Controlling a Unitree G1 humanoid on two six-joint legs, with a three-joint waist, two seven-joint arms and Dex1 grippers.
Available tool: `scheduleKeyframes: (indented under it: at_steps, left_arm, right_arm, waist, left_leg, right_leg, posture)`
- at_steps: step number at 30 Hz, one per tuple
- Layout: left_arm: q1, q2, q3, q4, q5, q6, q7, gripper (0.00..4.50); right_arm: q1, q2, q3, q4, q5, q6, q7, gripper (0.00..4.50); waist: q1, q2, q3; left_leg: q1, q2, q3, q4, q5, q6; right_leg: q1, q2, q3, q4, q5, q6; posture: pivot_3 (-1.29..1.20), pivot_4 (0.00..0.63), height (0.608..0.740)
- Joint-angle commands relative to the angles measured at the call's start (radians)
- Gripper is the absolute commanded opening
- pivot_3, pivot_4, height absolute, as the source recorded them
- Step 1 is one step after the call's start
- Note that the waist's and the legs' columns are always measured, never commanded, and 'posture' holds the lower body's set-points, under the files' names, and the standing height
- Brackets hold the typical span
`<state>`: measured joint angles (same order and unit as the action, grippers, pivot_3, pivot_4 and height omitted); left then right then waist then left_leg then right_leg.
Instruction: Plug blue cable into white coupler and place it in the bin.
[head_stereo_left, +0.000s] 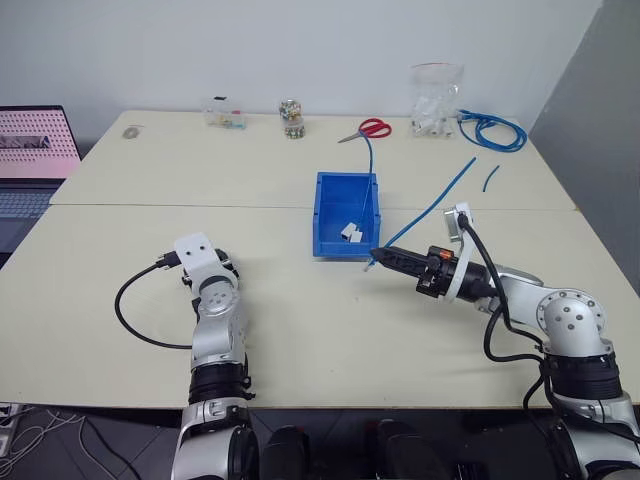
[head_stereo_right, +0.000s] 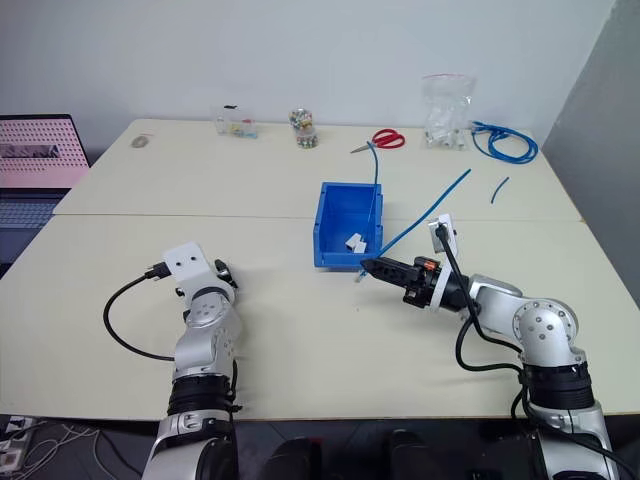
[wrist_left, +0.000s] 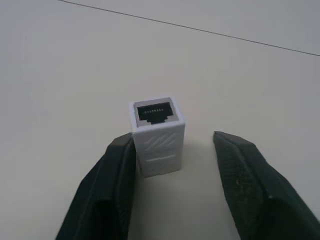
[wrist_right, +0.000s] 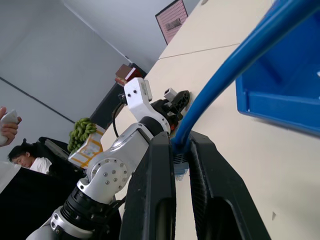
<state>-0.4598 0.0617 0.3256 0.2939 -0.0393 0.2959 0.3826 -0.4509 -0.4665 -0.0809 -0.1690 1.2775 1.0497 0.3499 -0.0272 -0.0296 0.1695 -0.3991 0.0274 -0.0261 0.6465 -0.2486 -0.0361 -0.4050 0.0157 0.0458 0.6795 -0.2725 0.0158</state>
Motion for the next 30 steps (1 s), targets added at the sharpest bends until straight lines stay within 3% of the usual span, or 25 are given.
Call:
scheduleKeyframes:
  at_steps: [1, 5, 8, 10, 13, 18, 23, 30]
  left_arm:
    - [-0.002, -0.006, 0.002, 0.031, -0.004, 0.006, 0.016, 1.54]
    - [-0.004, 0.002, 0.007, 0.023, -0.008, 0.015, 0.022, 0.79]
    - [0.013, 0.024, -0.011, -0.023, -0.022, 0.051, -0.033, 0.79]
    - [0.052, 0.064, -0.071, -0.106, -0.044, 0.088, -0.173, 0.79]
    - [0.173, 0.206, -0.255, -0.28, -0.063, 0.104, -0.503, 0.79]
    - [0.321, 0.408, -0.5, -0.491, -0.197, 0.005, -1.059, 0.79]
    - [0.196, 0.418, -0.675, -0.323, -0.169, -0.172, -1.372, 0.79]
    - [-0.016, 0.328, -0.749, 0.028, -0.114, -0.368, -1.568, 0.79]
  right_arm:
    - [0.001, 0.001, -0.035, -0.05, 0.01, 0.003, -0.002, 0.11]
    - [0.001, 0.004, -0.04, -0.051, 0.005, 0.008, -0.004, 0.11]
    - [0.001, 0.008, -0.041, -0.053, 0.001, 0.006, -0.006, 0.11]
    - [0.003, 0.006, -0.042, -0.065, 0.002, 0.007, -0.01, 0.11]
    - [0.002, -0.019, -0.029, -0.099, -0.021, 0.009, 0.007, 0.11]
    - [-0.009, -0.096, 0.056, -0.18, -0.146, -0.014, 0.099, 0.11]
    - [-0.019, -0.135, 0.147, -0.239, -0.277, -0.065, 0.194, 0.11]
    - [0.019, -0.184, 0.292, -0.263, -0.518, -0.206, 0.311, 0.11]
  waist:
    - [-0.001, 0.0, 0.0]
    - [-0.001, 0.0, 0.0]
    - [-0.002, 0.0, 0.0]
    - [-0.004, 0.0, 0.0]
    - [-0.006, 0.001, 0.001]
    - [0.0, 0.002, 0.001]
    - [0.002, 0.002, 0.003]
    - [-0.005, 0.002, 0.003]
  left_leg:
    - [0.0, 0.0, 0.0, 0.0, 0.0, 0.0]
    - [0.0, 0.0, 0.0, 0.0, 0.0, 0.0]
    - [0.0, 0.0, 0.0, 0.0, 0.0, 0.0]
    - [0.0, 0.0, 0.0, 0.0, 0.0, 0.0]
    - [0.0, 0.0, 0.0, -0.001, 0.0, 0.0]
    - [-0.001, 0.0, 0.001, -0.002, 0.0, -0.001]
    - [-0.002, 0.0, 0.001, -0.001, 0.0, -0.001]
    - [-0.001, -0.001, 0.001, -0.001, 0.0, 0.0]
  right_leg:
    - [0.0, 0.0, 0.0, 0.0, 0.0, 0.0]
    - [0.0, 0.0, 0.0, 0.0, 0.0, 0.0]
    - [0.0, 0.0, 0.0, 0.0, 0.0, 0.0]
    - [0.0, 0.0, 0.0, 0.0, 0.0, 0.0]
    - [-0.001, 0.001, 0.0, 0.0, 0.0, 0.0]
    - [-0.002, -0.002, 0.0, -0.002, -0.001, -0.001]
    - [-0.001, -0.002, -0.001, -0.005, -0.001, -0.001]
    - [-0.002, 0.002, -0.001, -0.004, -0.001, -0.002]
  posture:
    - [0.0, 0.15, 0.74]
    - [0.0, 0.15, 0.74]
    - [0.0, 0.15, 0.74]
    - [0.0, 0.15, 0.74]
    - [0.0, 0.15, 0.74]
    - [0.0, 0.15, 0.74]
    - [0.0, 0.15, 0.74]
    - [0.0, 0.15, 0.74]
